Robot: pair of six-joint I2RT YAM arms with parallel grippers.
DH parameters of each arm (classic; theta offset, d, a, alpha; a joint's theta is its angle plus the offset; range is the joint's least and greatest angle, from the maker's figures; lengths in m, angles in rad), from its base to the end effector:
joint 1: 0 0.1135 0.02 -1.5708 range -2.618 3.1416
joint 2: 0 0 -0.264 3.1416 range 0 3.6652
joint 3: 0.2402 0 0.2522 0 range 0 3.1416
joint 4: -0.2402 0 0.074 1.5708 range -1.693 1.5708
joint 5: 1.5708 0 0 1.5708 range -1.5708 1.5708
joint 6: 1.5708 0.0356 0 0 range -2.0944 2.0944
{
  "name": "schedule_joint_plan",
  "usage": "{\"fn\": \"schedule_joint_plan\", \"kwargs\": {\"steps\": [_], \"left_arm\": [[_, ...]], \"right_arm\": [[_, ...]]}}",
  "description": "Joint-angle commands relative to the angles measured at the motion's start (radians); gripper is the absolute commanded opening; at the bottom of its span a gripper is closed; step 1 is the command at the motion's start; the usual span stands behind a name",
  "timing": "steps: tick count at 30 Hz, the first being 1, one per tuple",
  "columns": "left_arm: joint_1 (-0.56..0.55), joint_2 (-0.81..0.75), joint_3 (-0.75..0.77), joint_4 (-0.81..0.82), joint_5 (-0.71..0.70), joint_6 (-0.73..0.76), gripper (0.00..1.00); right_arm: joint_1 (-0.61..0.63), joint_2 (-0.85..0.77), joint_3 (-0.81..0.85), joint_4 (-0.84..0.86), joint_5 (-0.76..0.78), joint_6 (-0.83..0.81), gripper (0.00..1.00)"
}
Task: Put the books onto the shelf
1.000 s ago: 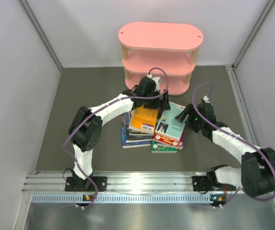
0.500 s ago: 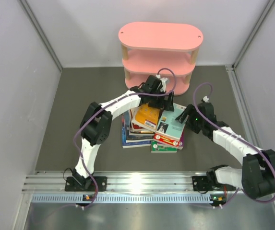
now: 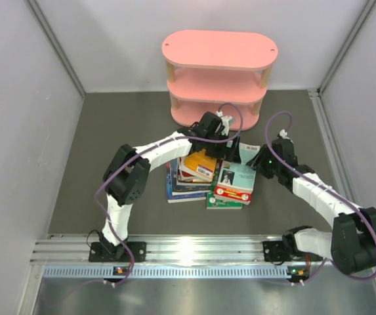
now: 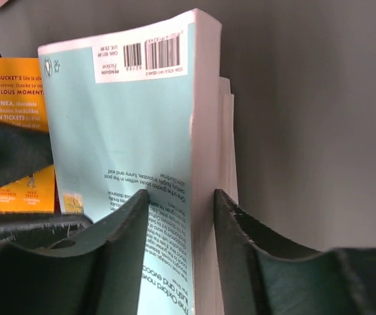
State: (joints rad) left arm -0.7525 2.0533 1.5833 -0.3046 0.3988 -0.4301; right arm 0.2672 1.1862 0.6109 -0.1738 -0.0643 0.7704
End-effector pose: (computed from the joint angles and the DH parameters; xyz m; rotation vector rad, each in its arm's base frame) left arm 0.3296 -0.3275 0.2152 0.6128 2.4406 -1.0085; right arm 0.2302 0.0654 0.2007 0.5636 2.3272 0.5840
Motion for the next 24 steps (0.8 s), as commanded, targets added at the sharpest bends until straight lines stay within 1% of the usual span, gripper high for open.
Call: {"fn": "schedule_joint_plan", "kwargs": {"steps": [1,5,8,9,11,12,13,16,18,21,24], "left_arm": [[-0.079,-0.033,-0.071,-0.103,0.106,-0.048,0.99],[-0.117,-0.064,-0.108,-0.038,0.162,-0.084,0.99],[-0.136,-0.077,-0.109,0.005,0.209,-0.128,0.99],[-0.139,-0.078,-0.106,0.030,0.218,-0.140,0.99],[-0.142,-0.088,-0.105,0.054,0.229,-0.180,0.99],[-0.140,-0.093,-0.100,0.062,0.229,-0.188,0.99],[-0.140,-0.097,-0.097,0.061,0.224,-0.199,0.99],[-0.140,-0.136,-0.101,0.073,0.210,-0.228,0.99],[-0.140,-0.150,-0.117,0.097,0.216,-0.249,0.99],[-0.140,-0.171,-0.117,0.139,0.221,-0.291,0.99],[-0.137,-0.191,-0.115,0.173,0.216,-0.326,0.99]], "right_arm": [[0.006,-0.022,0.035,0.008,-0.022,-0.011,0.39],[0.006,-0.083,0.033,-0.030,-0.034,-0.016,0.37],[0.006,-0.152,0.036,-0.085,-0.046,-0.025,0.27],[0.006,-0.171,0.039,-0.122,-0.051,-0.029,0.22],[0.006,-0.233,0.056,-0.192,-0.049,-0.049,0.17],[0.004,-0.252,0.067,-0.219,-0.046,-0.055,0.15],[0.006,-0.267,0.091,-0.248,-0.045,-0.075,0.09],[0.004,-0.306,0.137,-0.346,-0.042,-0.106,0.00],[0.006,-0.323,0.150,-0.383,-0.057,-0.115,0.00],[0.006,-0.341,0.156,-0.391,-0.088,-0.129,0.00],[0.006,-0.318,0.177,-0.455,-0.115,-0.158,0.00]]}}
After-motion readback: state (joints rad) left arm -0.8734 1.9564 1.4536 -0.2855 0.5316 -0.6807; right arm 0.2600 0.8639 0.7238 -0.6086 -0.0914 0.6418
